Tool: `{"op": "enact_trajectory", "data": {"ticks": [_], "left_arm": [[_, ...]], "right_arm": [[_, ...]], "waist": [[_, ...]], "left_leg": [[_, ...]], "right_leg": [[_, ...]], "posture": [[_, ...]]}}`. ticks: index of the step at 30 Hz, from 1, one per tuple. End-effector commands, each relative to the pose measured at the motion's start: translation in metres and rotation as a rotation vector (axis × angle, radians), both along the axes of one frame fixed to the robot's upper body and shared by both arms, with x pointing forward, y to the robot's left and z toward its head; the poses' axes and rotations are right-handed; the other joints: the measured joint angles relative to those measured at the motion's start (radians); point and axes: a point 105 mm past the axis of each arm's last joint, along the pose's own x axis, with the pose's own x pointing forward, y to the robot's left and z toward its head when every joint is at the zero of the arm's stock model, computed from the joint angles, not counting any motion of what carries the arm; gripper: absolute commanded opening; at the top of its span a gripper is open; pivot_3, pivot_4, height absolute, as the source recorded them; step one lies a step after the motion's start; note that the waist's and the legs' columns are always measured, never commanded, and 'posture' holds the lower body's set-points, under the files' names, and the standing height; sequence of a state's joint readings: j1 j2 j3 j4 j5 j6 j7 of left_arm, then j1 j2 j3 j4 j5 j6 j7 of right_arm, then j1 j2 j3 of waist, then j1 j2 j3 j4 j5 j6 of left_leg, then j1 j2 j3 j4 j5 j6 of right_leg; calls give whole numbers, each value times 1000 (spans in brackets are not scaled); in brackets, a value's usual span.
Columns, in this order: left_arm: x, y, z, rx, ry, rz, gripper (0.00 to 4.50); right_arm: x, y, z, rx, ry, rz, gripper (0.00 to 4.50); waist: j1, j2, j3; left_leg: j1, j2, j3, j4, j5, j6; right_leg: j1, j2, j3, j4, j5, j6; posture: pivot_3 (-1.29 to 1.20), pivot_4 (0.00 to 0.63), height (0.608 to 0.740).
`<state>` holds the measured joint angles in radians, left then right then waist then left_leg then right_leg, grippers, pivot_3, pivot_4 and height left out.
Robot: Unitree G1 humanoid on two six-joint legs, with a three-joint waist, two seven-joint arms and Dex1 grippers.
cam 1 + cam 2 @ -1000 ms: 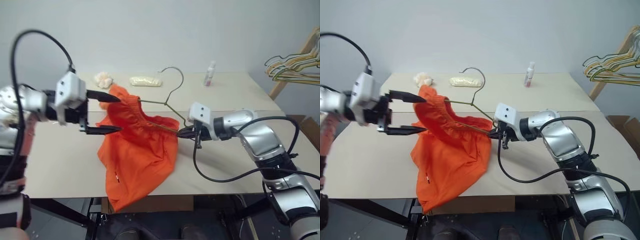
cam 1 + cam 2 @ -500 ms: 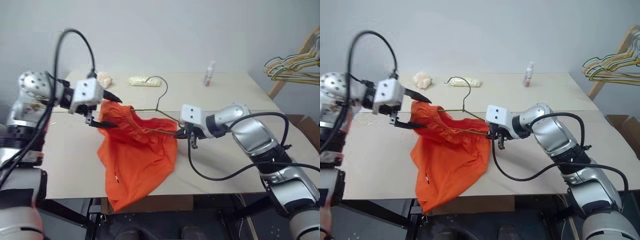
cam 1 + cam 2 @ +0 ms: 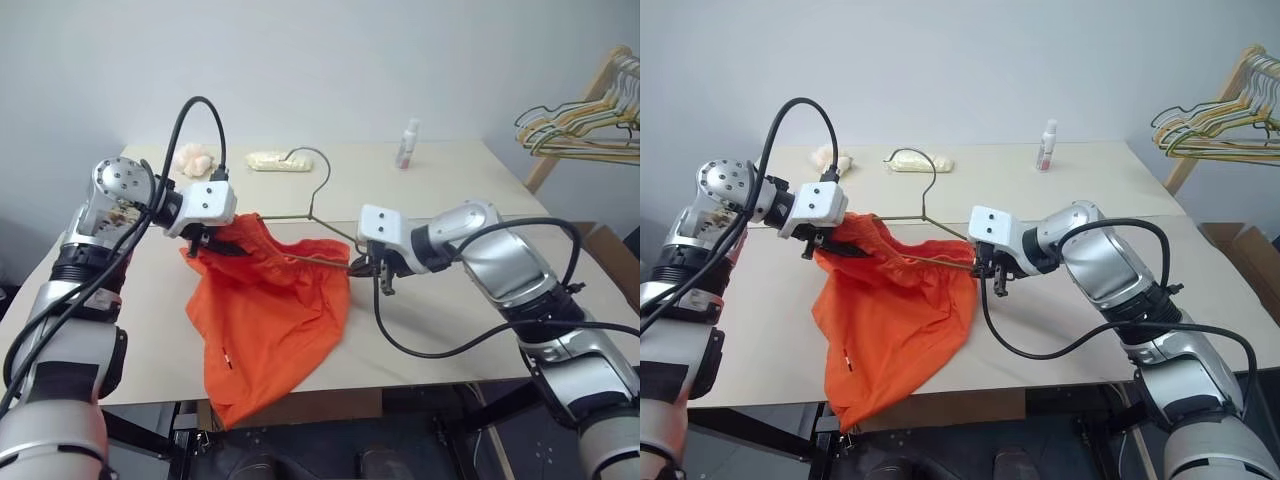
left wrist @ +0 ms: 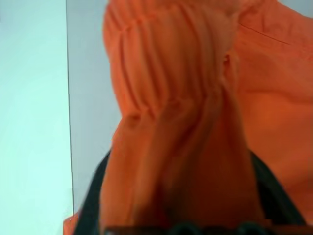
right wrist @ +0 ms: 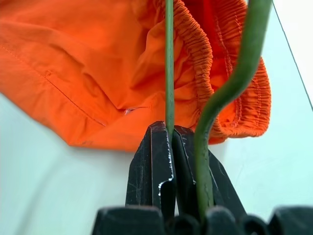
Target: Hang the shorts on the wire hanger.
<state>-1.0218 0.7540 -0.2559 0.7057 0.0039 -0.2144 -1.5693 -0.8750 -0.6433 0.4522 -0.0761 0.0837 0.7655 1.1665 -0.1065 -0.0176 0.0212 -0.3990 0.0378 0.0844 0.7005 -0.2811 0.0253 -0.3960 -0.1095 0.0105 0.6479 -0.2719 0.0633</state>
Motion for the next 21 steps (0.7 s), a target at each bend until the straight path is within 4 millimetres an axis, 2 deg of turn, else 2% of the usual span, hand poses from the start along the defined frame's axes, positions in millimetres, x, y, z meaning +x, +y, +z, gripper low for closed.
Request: {"op": "enact_trajectory", "data": {"ticks": [1,3,7,8,9,10,12,15,17,19,21], "left_arm": [[0,-3,17,-35,-38,-21,558],[0,-3,17,-46,-32,-17,18],[-1,-2,18,-97,9,10,0],[-2,-1,18,-110,17,18,0],[-2,-1,19,-126,24,28,0],[-1,0,20,-150,35,48,0],[0,2,21,-179,51,75,0],[-2,4,21,-195,63,88,0],[-1,4,21,-210,74,104,0],[1,4,21,-213,74,115,0],[3,3,22,-219,71,124,0]], "right_arm": [[0,7,23,37,-90,27,0],[2,7,24,43,-111,19,0],[15,-5,30,45,-183,-87,1139],[19,-12,35,66,-191,-126,1467],[23,-19,43,92,-207,-171,1986],[27,-30,53,126,-232,-223,2172],[32,-49,70,190,-268,-323,2831],[29,-82,88,292,-299,-464,3838],[18,-101,85,354,-270,-510,4465],[5,-112,70,389,-230,-527,4465],[-5,-111,53,432,-181,-524,4465]], "waist": [[-5,0,0],[-10,0,0],[-17,0,0],[-19,0,0],[-19,0,0],[-19,0,0],[-18,0,0],[-18,0,0],[-16,0,0],[-16,0,0],[-16,0,0]], "left_leg": [[0,0,0,0,0,0],[0,0,0,0,0,0],[0,0,-2,0,0,0],[0,0,-2,0,0,0],[-1,0,-2,1,0,0],[-1,0,-2,0,0,0],[-2,0,-2,1,0,0],[-3,0,-2,1,0,0],[-3,0,-2,1,0,0],[-2,0,-2,1,0,0],[-1,0,-2,1,0,1]], "right_leg": [[0,0,0,0,0,0],[0,0,0,0,0,0],[0,0,0,0,0,0],[0,0,0,0,0,0],[0,0,0,0,0,0],[-1,0,0,0,0,0],[-2,0,0,0,0,0],[-2,-1,0,0,0,0],[-2,-1,0,0,0,0],[-1,-1,0,0,0,0],[0,-1,0,0,0,0]], "posture": [[-103,0,740],[-106,0,740],[-120,0,740],[-126,0,740],[-127,0,740],[-130,0,740],[-134,0,740],[-137,0,740],[-141,0,740],[-140,0,740],[-141,0,740]]}}
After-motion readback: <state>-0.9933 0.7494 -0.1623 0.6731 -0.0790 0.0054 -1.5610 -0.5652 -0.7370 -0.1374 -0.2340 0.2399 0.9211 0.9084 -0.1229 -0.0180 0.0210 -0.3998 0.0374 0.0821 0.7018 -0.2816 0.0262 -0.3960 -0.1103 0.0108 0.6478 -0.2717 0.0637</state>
